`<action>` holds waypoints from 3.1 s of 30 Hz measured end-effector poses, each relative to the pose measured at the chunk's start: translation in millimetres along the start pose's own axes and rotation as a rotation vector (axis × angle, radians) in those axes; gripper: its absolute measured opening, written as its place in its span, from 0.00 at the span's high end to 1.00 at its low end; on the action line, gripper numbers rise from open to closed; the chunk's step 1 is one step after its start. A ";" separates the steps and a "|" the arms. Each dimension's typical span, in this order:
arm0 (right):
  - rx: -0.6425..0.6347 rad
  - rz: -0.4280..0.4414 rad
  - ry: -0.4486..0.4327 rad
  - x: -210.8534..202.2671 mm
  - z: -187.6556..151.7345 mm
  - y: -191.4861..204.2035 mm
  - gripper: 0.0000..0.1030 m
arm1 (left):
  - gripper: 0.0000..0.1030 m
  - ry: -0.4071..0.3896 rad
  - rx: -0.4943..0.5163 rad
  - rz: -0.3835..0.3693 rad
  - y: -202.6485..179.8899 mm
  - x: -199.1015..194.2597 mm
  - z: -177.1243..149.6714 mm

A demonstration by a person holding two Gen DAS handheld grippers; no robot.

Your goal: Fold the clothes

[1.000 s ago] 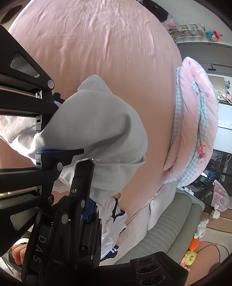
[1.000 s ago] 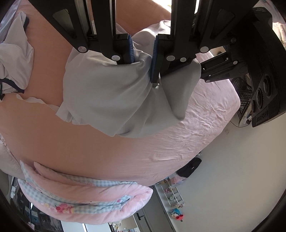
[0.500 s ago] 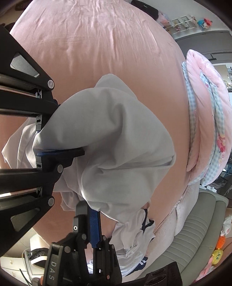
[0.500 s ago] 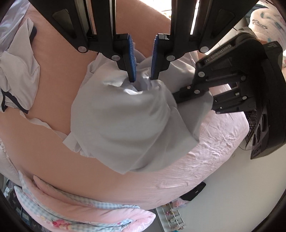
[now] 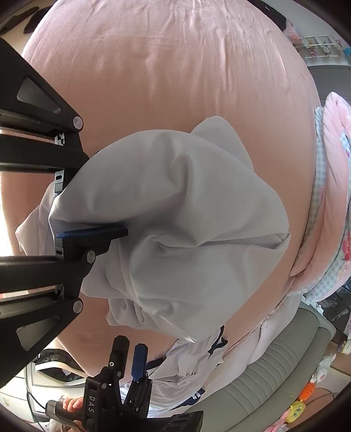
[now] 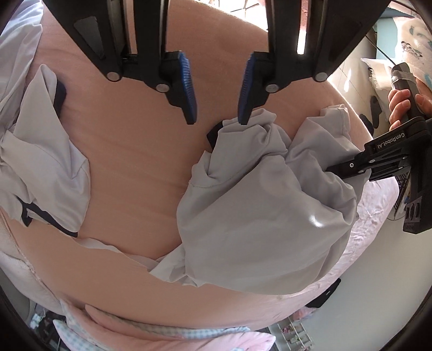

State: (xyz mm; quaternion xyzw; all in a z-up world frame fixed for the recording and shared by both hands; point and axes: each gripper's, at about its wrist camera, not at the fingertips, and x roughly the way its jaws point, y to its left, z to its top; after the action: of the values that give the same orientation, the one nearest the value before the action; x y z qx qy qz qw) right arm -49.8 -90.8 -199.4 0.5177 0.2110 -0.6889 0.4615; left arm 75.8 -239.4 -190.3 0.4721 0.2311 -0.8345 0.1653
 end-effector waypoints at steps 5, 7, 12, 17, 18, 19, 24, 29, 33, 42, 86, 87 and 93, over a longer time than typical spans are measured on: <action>-0.145 -0.032 0.037 -1.1 1.2 7.8 0.21 | 0.22 0.027 -0.004 -0.030 -4.5 -5.4 -4.7; -0.171 -0.036 0.076 2.4 4.0 7.7 0.21 | 0.20 -0.001 0.018 -0.015 -9.3 -11.4 -8.8; -0.208 -0.111 0.168 23.1 7.9 6.9 0.21 | 0.20 0.010 0.093 0.060 -13.8 -10.1 -17.8; -0.285 -0.215 0.080 30.5 5.2 25.3 0.22 | 0.20 0.005 0.098 0.056 -7.0 -16.7 -28.1; -0.305 -0.250 0.050 32.6 3.6 30.9 0.22 | 0.20 0.006 0.084 0.045 -4.4 -17.7 -29.9; -0.324 -0.284 0.021 34.6 2.0 36.5 0.22 | 0.20 0.006 0.069 0.034 -1.8 -18.6 -31.7; -0.403 -0.446 -0.083 45.9 -3.0 58.5 0.22 | 0.20 0.028 -0.049 -0.009 21.1 -14.7 -42.6; -0.575 -0.607 -0.124 62.5 -1.5 91.8 0.21 | 0.20 0.049 -0.129 -0.061 30.6 -9.3 -48.3; -0.650 -0.693 -0.151 72.1 -1.8 105.6 0.21 | 0.20 0.037 -0.124 -0.055 31.4 -11.0 -52.6; -0.710 -0.769 -0.199 80.6 1.5 114.6 0.18 | 0.20 0.006 -0.020 0.000 13.8 -13.1 -62.4; -0.187 -0.484 -0.310 3.7 7.5 54.4 0.87 | 0.20 0.016 0.089 0.097 -41.0 -11.7 -68.8; -0.178 -0.481 -0.316 -0.2 9.5 52.0 0.87 | 0.20 0.014 0.097 0.116 -45.1 -8.6 -68.8; -0.169 -0.483 -0.353 -18.3 9.6 52.3 0.87 | 0.20 0.006 0.103 0.234 -55.2 8.3 -70.6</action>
State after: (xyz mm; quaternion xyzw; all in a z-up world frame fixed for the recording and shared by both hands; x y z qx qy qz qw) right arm -9.4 -115.9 -169.4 0.2850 0.3010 -0.8378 0.3554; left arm 94.6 -155.3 -216.4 0.5063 0.1316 -0.8188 0.2365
